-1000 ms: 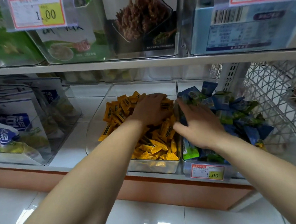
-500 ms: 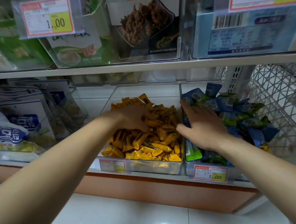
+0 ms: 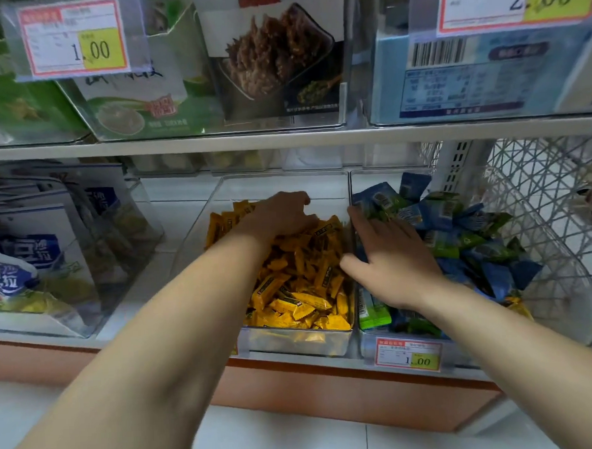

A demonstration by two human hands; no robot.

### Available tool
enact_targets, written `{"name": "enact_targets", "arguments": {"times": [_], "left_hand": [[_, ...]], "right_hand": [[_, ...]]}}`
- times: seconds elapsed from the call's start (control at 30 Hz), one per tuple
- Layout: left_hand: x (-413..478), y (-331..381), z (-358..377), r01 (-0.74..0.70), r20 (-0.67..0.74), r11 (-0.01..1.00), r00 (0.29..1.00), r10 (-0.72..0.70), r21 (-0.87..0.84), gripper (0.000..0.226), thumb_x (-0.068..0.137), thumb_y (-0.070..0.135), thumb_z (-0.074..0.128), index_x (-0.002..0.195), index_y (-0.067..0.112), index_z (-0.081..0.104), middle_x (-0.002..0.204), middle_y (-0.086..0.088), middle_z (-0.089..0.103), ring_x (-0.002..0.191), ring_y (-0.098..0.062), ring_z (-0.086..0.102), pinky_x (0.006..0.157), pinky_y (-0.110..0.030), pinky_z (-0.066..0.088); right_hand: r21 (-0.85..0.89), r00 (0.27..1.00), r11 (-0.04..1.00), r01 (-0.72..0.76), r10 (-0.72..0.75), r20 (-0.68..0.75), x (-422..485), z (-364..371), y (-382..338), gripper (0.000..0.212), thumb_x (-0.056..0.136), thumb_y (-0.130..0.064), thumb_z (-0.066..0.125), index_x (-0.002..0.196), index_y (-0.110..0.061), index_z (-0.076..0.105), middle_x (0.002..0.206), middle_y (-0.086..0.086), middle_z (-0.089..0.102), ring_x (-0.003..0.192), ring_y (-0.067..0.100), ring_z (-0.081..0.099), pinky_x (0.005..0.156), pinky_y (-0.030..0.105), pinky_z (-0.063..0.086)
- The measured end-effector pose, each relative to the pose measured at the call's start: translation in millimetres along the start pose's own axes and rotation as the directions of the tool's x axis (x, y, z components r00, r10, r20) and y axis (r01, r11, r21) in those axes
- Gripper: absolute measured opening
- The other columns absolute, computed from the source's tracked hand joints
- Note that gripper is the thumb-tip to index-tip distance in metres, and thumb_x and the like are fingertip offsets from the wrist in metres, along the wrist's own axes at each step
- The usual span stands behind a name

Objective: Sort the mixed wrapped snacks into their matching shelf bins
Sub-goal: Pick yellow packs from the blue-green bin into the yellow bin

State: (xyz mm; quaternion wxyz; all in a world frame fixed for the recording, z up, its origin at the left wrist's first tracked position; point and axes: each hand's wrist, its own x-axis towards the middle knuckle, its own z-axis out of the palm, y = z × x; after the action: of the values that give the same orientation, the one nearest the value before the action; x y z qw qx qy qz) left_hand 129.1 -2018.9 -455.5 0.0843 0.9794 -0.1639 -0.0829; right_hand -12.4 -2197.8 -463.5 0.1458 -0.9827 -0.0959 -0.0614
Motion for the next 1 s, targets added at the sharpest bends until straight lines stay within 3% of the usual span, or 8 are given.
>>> {"name": "enact_targets", "arguments": {"times": [0.17,0.27,0.43,0.53,0.67,0.8,0.9,1.0], "left_hand": [[17.6,5.6,11.3,0.087,0.138,0.975,0.984,-0.116,0.203,0.081,0.093,0.073,0.031,0.131,0.005,0.055,0.127,-0.015,0.062,0.102,-0.027,0.060,0.078,-0.033,0.038],[20.9,0.4,13.3,0.150,0.229,0.965,0.953,-0.200,0.217,0.080,0.087,0.078,0.037,0.129,0.012,0.055,0.127,-0.013,0.062,0.093,-0.025,0.058,0.084,-0.037,0.044],[16.7,-8.8,26.9,0.201,0.323,0.978,0.923,-0.209,0.059,0.097,0.077,0.077,0.056,0.151,0.022,0.026,0.146,-0.015,0.046,0.122,-0.035,0.051,0.099,-0.046,0.045],[12.7,-12.3,22.5,0.173,0.374,0.983,0.917,-0.137,-0.065,0.087,0.081,0.067,0.061,0.148,0.024,0.027,0.140,-0.016,0.050,0.110,-0.032,0.056,0.093,-0.045,0.047],[-4.0,-18.7,19.1,0.176,0.392,0.951,0.917,-0.065,-0.254,0.087,0.072,0.068,0.065,0.143,0.024,0.042,0.141,-0.010,0.051,0.122,-0.033,0.054,0.102,-0.050,0.046],[-15.2,-31.4,14.8,0.189,0.325,0.790,0.946,0.013,-0.583,0.067,0.051,0.068,0.069,0.106,0.030,0.067,0.111,-0.001,0.069,0.107,-0.027,0.064,0.088,-0.040,0.053],[-20.6,-44.5,12.0,0.293,0.319,0.638,0.945,-0.077,-0.712,0.075,0.049,0.079,0.078,0.110,0.035,0.071,0.131,-0.004,0.063,0.122,-0.032,0.057,0.106,-0.054,0.043],[-28.7,-47.6,6.7,0.282,0.321,0.493,0.947,-0.004,-0.823,0.072,0.051,0.072,0.083,0.109,0.030,0.074,0.120,-0.011,0.070,0.110,-0.035,0.066,0.101,-0.054,0.049]], "right_hand": [[0.015,1.000,1.000,-0.003,0.003,-0.001,0.3,0.8,0.2,0.084,0.082,-0.062,0.028,0.156,-0.026,0.010,0.144,0.007,0.050,0.135,0.027,0.040,0.118,0.038,0.016],[0.028,1.000,1.000,-0.001,0.001,0.006,0.0,0.7,1.8,0.085,0.082,-0.063,0.028,0.156,-0.028,0.009,0.147,0.006,0.047,0.138,0.026,0.037,0.119,0.037,0.014],[0.042,1.000,0.999,0.000,0.000,0.012,-0.5,2.3,4.2,0.087,0.080,-0.067,0.024,0.156,-0.029,0.007,0.148,0.006,0.047,0.140,0.027,0.035,0.119,0.036,0.013],[0.053,1.000,0.999,0.000,-0.001,0.008,0.3,3.4,4.1,0.088,0.079,-0.068,0.023,0.156,-0.030,0.006,0.148,0.006,0.047,0.140,0.027,0.034,0.119,0.035,0.012],[0.040,1.000,0.999,0.011,-0.011,0.000,1.0,3.2,3.8,0.090,0.076,-0.070,0.020,0.156,-0.029,0.007,0.144,0.006,0.050,0.138,0.028,0.037,0.119,0.037,0.014],[0.032,1.000,0.999,0.018,-0.018,-0.010,1.7,5.4,5.2,0.091,0.077,-0.070,0.021,0.156,-0.027,0.008,0.141,0.006,0.051,0.134,0.027,0.041,0.117,0.038,0.018],[0.027,1.000,0.999,0.017,-0.017,-0.015,1.8,6.4,5.5,0.090,0.078,-0.070,0.022,0.156,-0.027,0.008,0.142,0.006,0.050,0.134,0.027,0.041,0.117,0.039,0.018],[0.032,1.000,0.999,0.016,-0.016,-0.017,1.8,7.0,5.8,0.089,0.079,-0.070,0.023,0.156,-0.028,0.007,0.144,0.006,0.049,0.135,0.027,0.040,0.117,0.039,0.017]]}}
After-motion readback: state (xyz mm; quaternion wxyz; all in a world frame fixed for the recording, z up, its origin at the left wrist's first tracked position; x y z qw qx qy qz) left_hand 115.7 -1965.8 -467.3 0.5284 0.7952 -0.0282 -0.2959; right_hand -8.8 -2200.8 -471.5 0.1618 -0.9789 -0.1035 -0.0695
